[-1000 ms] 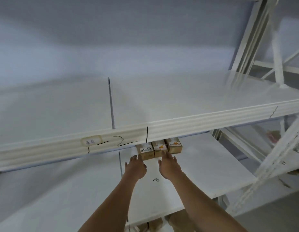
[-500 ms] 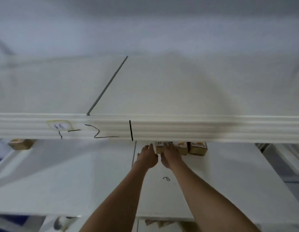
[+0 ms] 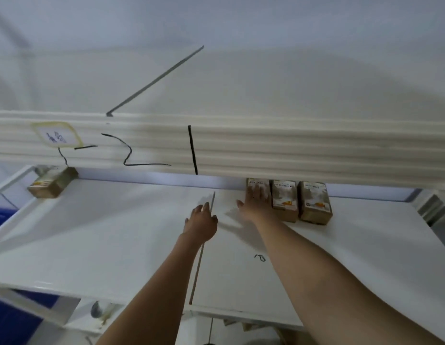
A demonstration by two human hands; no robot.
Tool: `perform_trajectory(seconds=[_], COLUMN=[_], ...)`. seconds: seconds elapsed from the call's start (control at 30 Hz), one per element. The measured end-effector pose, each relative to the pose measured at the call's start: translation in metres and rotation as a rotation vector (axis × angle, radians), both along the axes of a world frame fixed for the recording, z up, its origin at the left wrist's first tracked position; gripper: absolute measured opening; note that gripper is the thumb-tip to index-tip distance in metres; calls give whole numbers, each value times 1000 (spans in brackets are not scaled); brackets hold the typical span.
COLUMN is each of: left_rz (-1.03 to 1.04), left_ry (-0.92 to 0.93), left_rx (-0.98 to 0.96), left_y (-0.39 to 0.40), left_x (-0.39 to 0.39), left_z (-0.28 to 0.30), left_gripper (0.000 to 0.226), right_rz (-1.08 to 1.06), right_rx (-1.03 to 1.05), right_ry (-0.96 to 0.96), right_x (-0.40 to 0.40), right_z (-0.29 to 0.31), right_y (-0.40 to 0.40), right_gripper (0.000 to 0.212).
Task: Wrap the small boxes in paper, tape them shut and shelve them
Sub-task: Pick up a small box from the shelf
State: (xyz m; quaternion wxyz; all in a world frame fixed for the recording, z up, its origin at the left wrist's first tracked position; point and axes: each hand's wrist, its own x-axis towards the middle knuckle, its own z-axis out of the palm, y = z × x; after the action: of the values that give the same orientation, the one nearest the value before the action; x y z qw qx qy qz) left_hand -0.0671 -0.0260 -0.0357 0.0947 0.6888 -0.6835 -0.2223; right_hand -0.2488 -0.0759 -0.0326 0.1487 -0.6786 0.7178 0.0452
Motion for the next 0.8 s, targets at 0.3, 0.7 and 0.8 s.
perform_trajectory(seconds=[0.3, 0.7, 0.8], left_rz=[-60, -135, -132], left_ry=[38, 185, 190], left_rx=[93, 174, 165], left_y=[3, 16, 24], left_x=[5, -23, -23], left_z=[7, 3, 7], left_gripper=[58, 56, 56], right_rz=[-1, -221, -253], right_rx=[-76, 3, 9], right_ry=[92, 77, -5], right_x=[38, 37, 33], right_z=[11, -7, -2], right_y=[69, 120, 122], right_gripper=[69, 78, 80])
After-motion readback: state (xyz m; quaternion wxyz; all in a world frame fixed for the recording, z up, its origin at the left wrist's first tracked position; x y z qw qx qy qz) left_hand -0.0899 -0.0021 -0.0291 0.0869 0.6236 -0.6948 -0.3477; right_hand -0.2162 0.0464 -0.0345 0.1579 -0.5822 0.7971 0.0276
